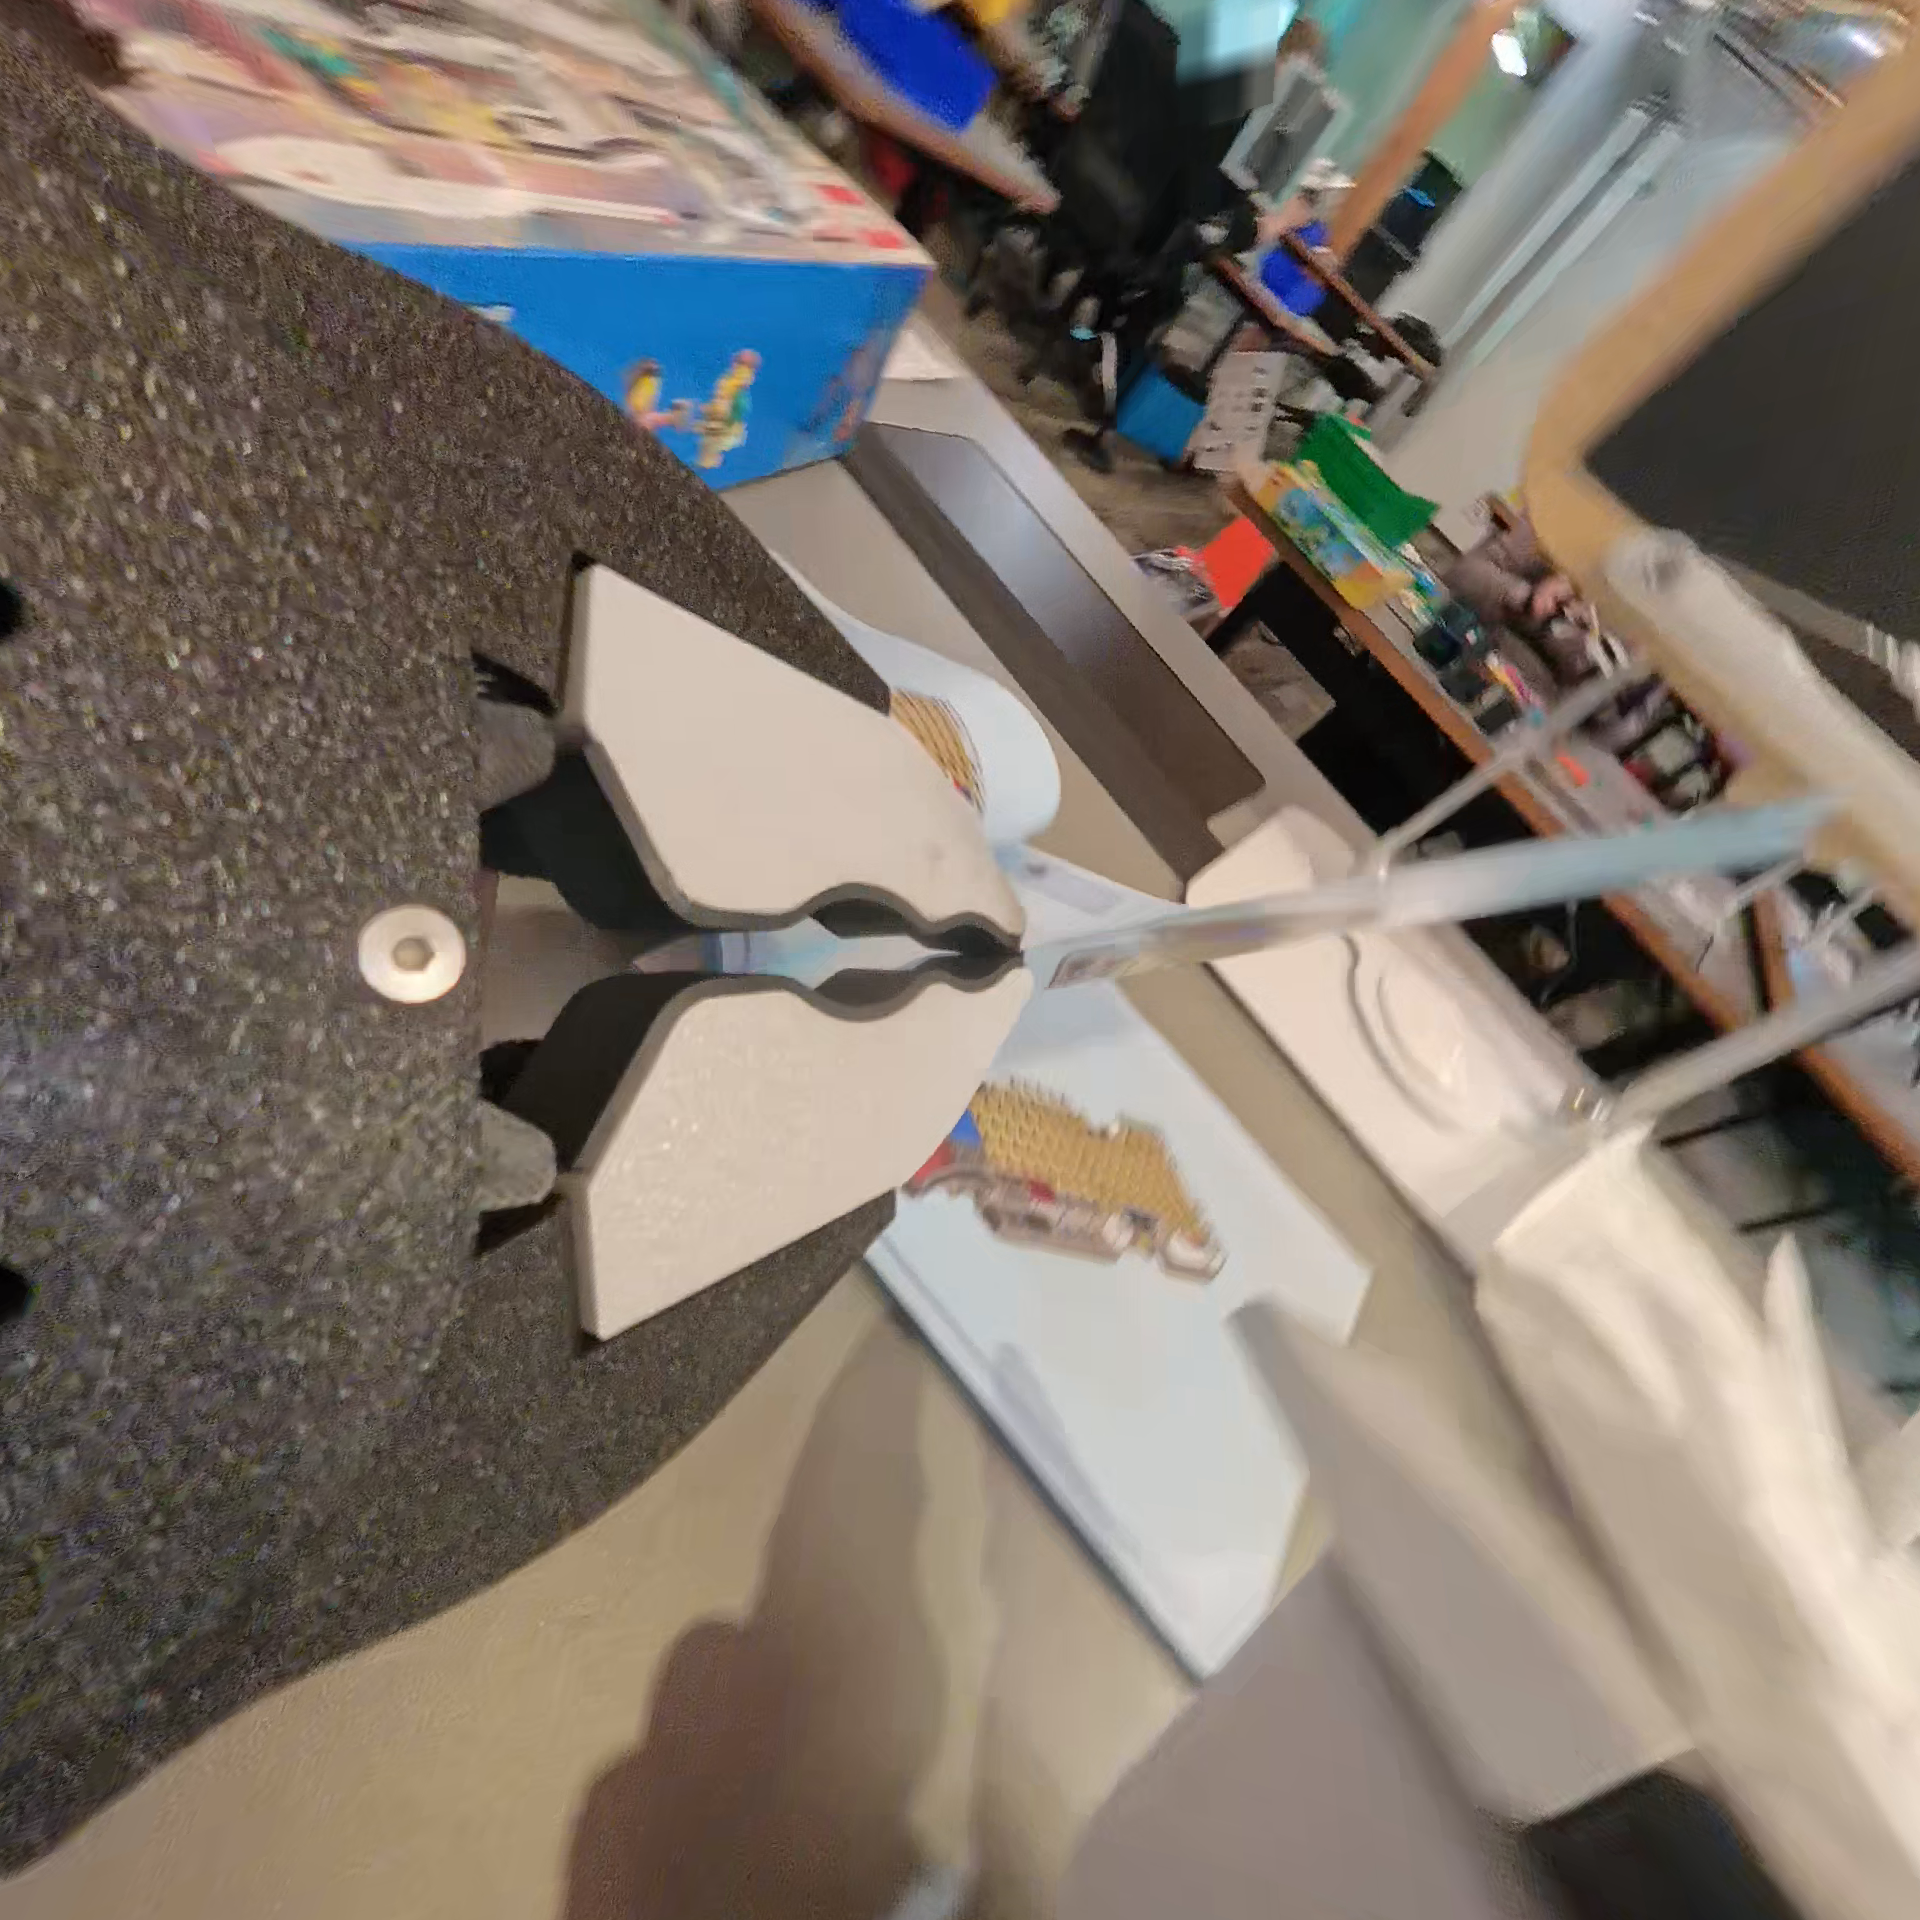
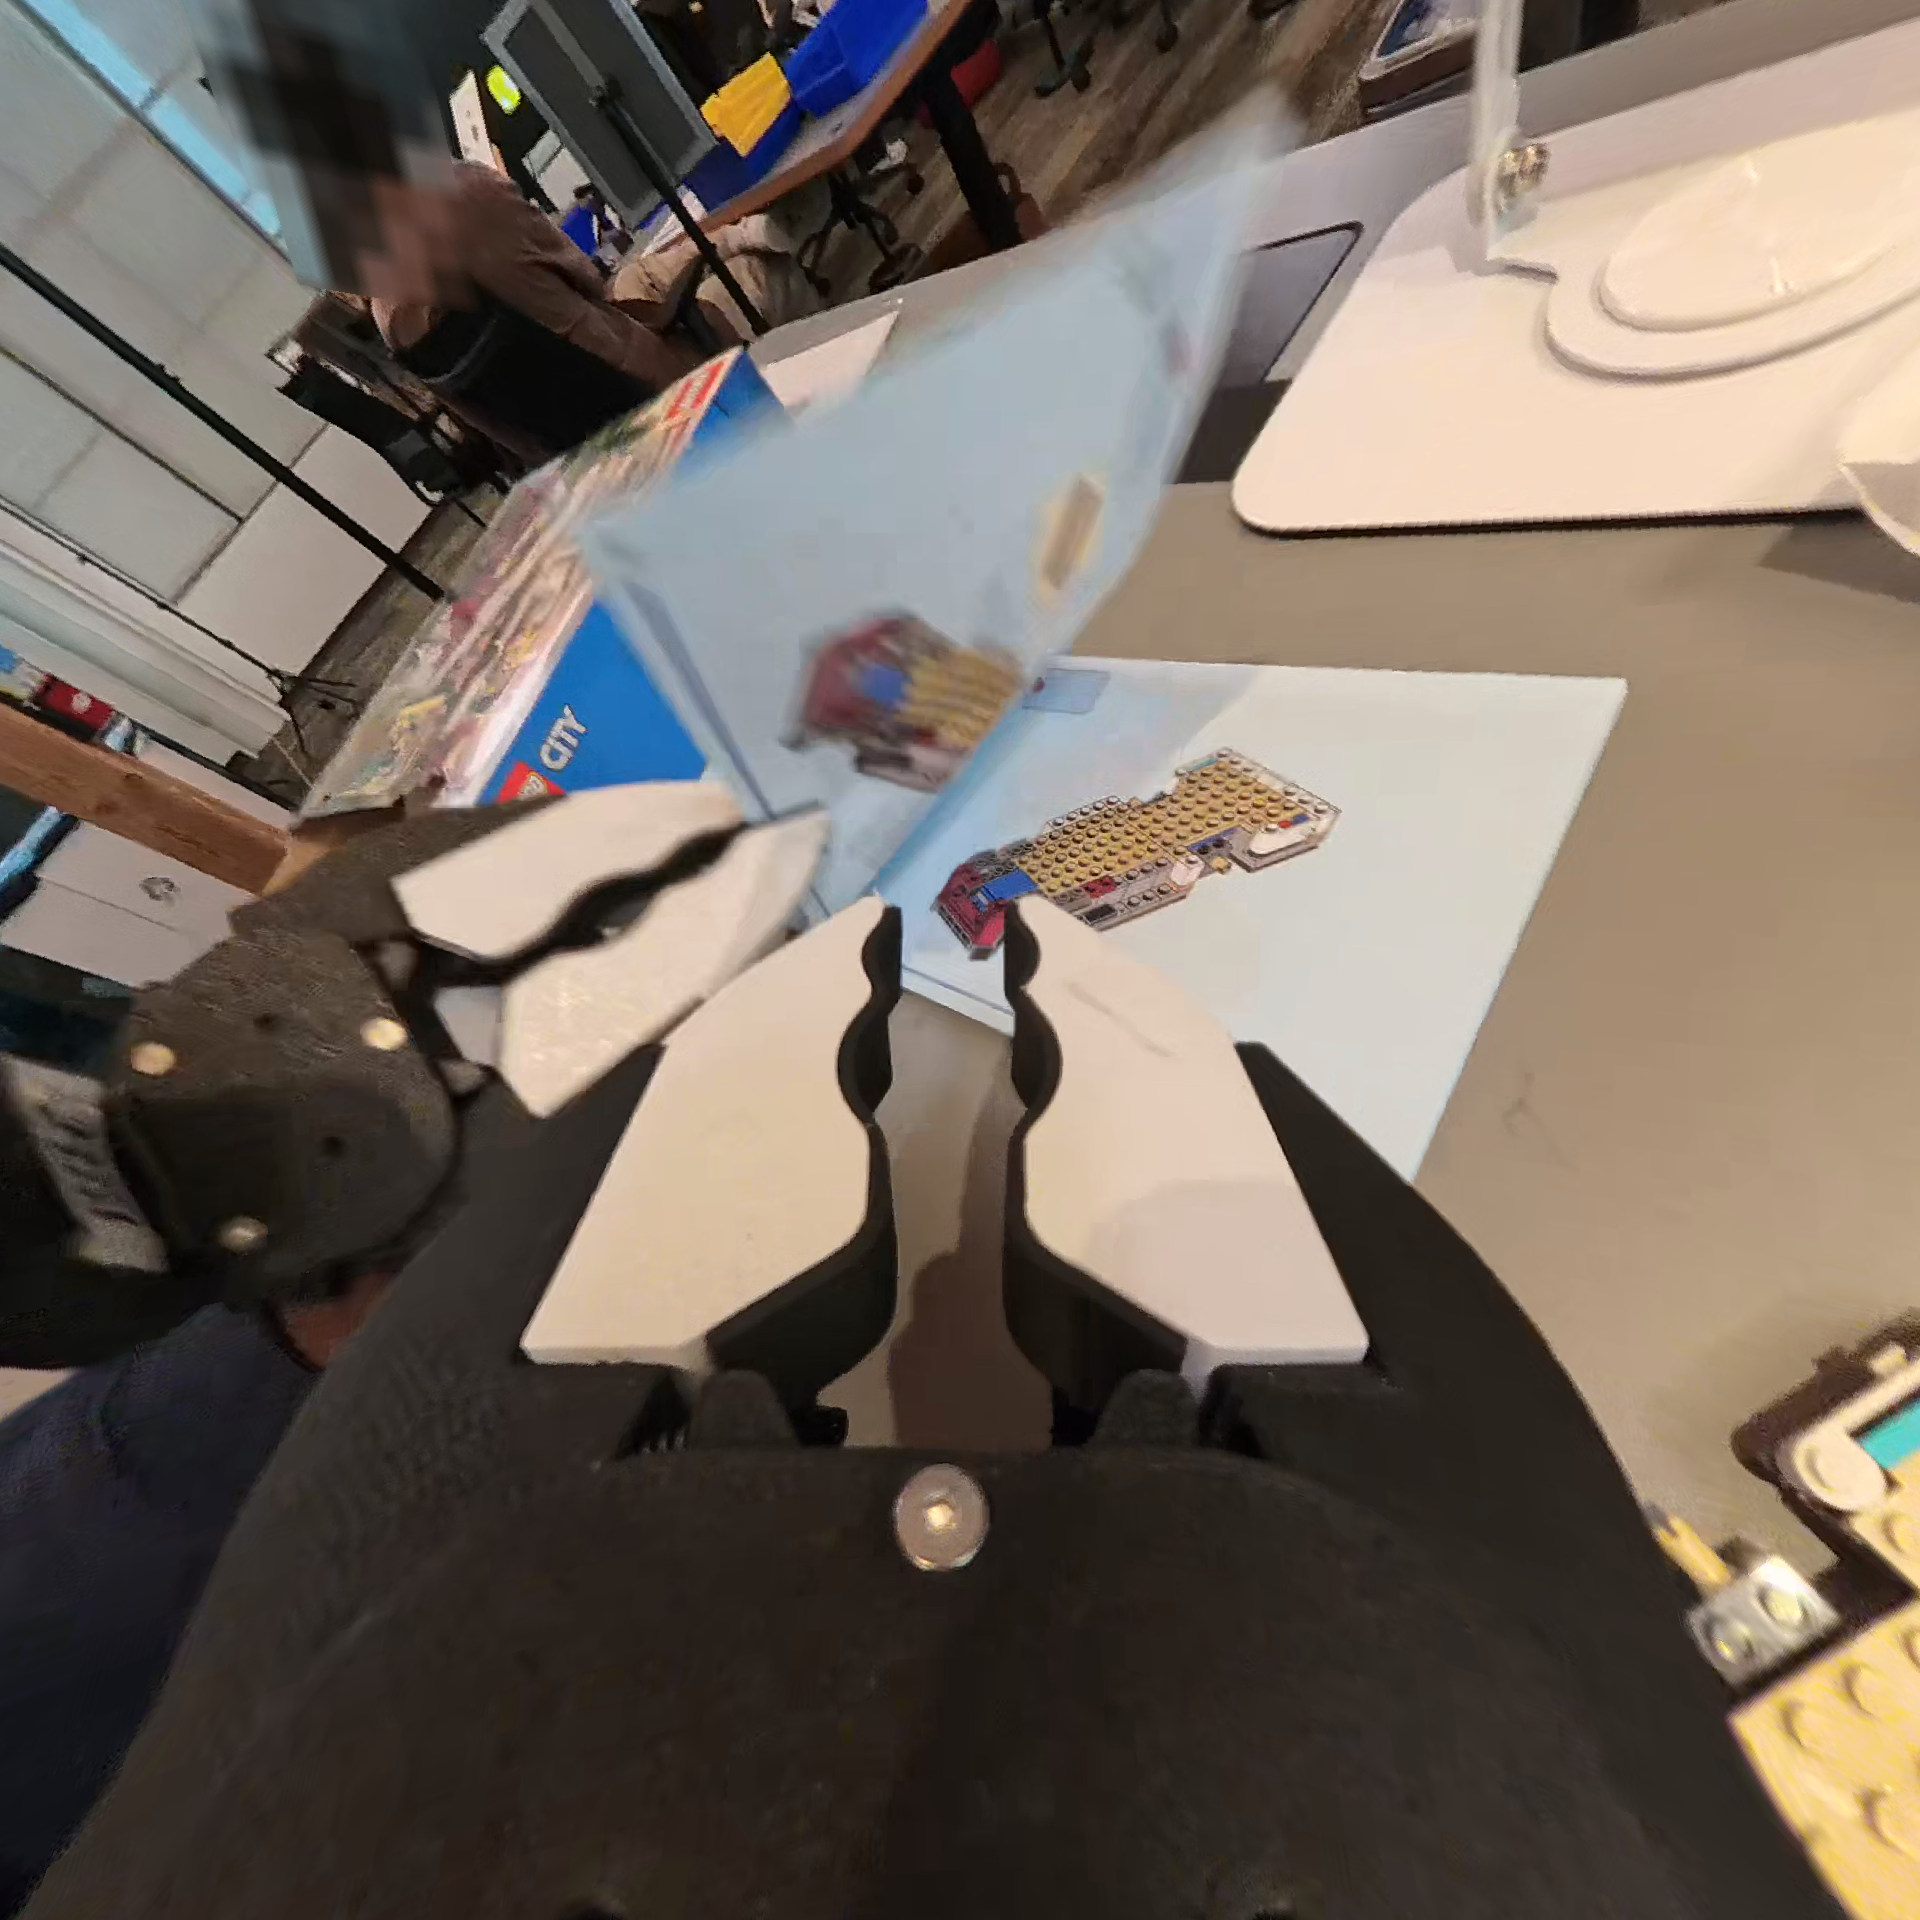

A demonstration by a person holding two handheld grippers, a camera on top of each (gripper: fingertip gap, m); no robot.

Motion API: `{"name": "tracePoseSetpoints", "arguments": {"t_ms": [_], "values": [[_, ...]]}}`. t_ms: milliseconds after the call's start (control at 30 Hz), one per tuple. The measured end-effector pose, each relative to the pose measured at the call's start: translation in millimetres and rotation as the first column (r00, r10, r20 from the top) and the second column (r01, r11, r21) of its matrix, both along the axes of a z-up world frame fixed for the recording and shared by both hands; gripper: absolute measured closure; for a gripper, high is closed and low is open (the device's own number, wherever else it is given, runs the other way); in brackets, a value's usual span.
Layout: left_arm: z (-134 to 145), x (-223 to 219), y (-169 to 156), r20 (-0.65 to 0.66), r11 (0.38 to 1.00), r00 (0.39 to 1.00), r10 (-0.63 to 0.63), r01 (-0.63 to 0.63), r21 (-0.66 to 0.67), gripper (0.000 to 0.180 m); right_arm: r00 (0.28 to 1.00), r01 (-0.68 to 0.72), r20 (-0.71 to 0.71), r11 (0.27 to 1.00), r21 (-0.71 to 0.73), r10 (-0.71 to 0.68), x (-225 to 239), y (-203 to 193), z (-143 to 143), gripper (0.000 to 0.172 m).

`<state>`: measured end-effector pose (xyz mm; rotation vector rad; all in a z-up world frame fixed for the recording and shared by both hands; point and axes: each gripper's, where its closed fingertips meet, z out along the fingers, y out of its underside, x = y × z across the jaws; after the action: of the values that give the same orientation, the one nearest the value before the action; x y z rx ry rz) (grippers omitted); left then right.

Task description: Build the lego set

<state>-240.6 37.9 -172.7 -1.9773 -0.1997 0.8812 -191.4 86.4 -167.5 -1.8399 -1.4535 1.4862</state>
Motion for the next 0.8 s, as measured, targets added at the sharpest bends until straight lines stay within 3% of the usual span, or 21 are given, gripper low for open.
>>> {"name": "tracePoseSetpoints", "arguments": {"t_ms": [100,200,367,500,600,700,800], "values": [[18,-18,-31,0.144,0.971,0.983,0.114,-0.141,0.195,0.18,0.999,-0.023,0.026,0.993,0.112,0.02,-15,-10,-6,0.152],[18,-30,-61,0.313,0.914,0.937,0.154,-0.255,0.315,0.18,0.997,-0.039,0.074,0.963,0.267,0.02,-35,-16,-15,0.151],[10,-32,-93,0.471,0.863,0.87,0.147,-0.346,0.369,0.168,0.987,-0.094,0.155,0.895,0.436,0.028,-71,-28,-32,0.15],[16,-19,-118,0.43,0.872,0.887,0.166,-0.336,0.356,0.162,0.977,-0.152,0.202,0.872,0.466,0.063,-84,-47,-43,0.149],[27,-17,-156,0.297,0.864,0.908,0.297,-0.388,0.322,0.156,0.977,-0.165,0.197,0.863,0.478,0.078,-87,-55,-45,0.15],[29,-19,-192,0.25,0.834,0.88,0.404,-0.467,0.294,0.148,0.978,-0.171,0.192,0.858,0.485,0.086,-88,-59,-44,0.15],[18,-24,-208,0.27,0.832,0.86,0.432,-0.496,0.248,0.147,0.976,-0.184,0.194,0.844,0.503,0.096,-90,-62,-42,0.15]]}}
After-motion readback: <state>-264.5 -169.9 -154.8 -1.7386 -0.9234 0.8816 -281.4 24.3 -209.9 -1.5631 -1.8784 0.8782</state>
